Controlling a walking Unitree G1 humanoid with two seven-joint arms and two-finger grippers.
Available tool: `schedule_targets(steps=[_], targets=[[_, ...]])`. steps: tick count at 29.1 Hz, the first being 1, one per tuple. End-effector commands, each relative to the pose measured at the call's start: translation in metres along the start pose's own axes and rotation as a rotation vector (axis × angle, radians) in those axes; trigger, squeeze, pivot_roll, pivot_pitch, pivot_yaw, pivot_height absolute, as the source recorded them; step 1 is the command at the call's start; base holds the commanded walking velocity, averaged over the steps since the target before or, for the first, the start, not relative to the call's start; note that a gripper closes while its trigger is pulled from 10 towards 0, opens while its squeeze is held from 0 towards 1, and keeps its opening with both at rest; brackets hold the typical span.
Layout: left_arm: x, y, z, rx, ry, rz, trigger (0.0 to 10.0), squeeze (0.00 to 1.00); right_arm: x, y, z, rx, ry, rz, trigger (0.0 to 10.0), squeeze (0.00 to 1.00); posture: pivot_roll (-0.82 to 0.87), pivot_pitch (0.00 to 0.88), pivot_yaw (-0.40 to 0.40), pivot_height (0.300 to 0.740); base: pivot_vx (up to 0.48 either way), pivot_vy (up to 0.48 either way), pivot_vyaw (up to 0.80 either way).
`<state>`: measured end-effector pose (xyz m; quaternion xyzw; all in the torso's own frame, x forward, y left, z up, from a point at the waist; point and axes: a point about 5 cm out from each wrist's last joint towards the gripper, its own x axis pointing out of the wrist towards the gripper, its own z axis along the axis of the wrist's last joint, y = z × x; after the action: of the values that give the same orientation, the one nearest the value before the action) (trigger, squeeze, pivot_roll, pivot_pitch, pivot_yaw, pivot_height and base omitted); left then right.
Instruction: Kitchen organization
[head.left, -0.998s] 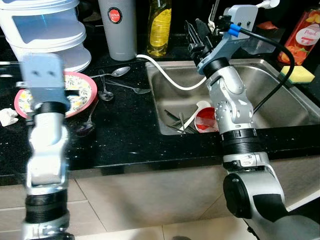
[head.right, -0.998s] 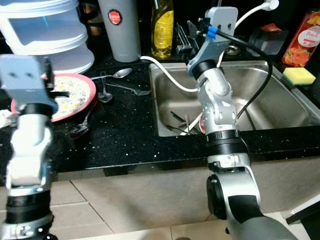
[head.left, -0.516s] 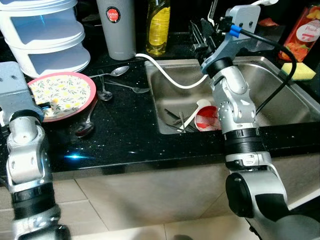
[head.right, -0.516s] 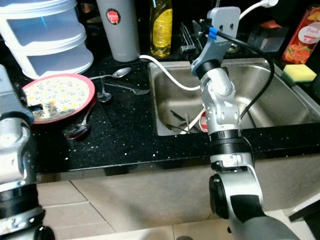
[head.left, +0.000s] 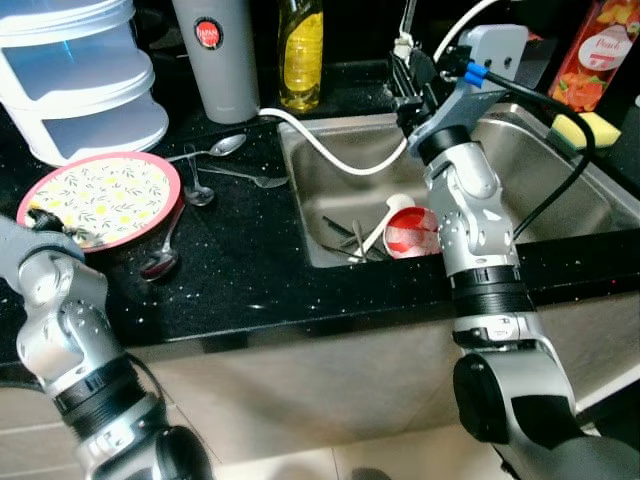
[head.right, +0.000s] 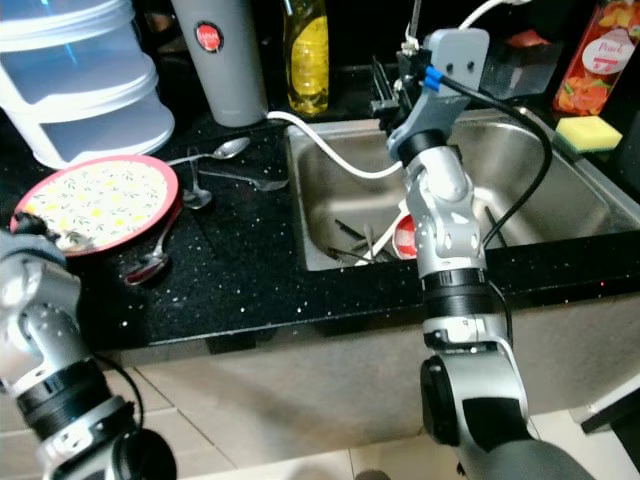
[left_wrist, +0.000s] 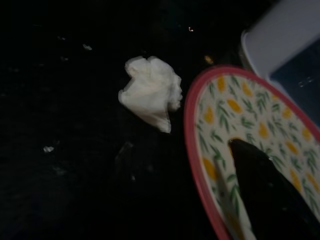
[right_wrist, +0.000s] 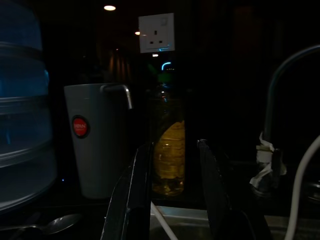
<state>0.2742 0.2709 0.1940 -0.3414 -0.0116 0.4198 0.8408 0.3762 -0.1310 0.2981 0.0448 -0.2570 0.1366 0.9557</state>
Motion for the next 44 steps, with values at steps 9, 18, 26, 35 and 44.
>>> schedule_targets(steps=[9, 18, 26, 35, 44], targets=[[0.005, 0.013, -0.021, -0.121, 0.179, 0.055, 10.0, 0.00, 0.005, 0.016, -0.002, 0.015, 0.004, 0.058, 10.0, 0.00, -0.02, 0.000, -0.027, 0.740, 0.000, 0.000, 0.00], [0.010, 0.003, -0.060, -0.213, 0.387, -0.097, 8.9, 0.00, 0.004, 0.012, -0.001, 0.008, 0.011, 0.062, 10.0, 0.00, -0.03, 0.000, -0.063, 0.740, 0.000, 0.000, 0.00], [0.006, 0.011, -0.076, -0.262, 0.409, -0.099, 0.0, 0.00, 0.006, 0.012, 0.001, 0.004, 0.010, 0.070, 10.0, 0.00, -0.03, 0.000, -0.069, 0.740, 0.000, 0.000, 0.00], [0.007, 0.005, -0.059, -0.351, 0.290, -0.207, 0.0, 0.00, 0.008, 0.015, 0.001, 0.004, 0.009, 0.083, 10.0, 0.00, -0.03, 0.000, -0.070, 0.740, 0.000, 0.000, 0.00], [0.006, 0.001, -0.047, -0.296, 0.182, -0.231, 0.0, 0.00, 0.008, 0.015, 0.002, 0.008, 0.003, 0.080, 10.0, 0.00, -0.03, 0.000, -0.061, 0.740, 0.000, 0.000, 0.00]])
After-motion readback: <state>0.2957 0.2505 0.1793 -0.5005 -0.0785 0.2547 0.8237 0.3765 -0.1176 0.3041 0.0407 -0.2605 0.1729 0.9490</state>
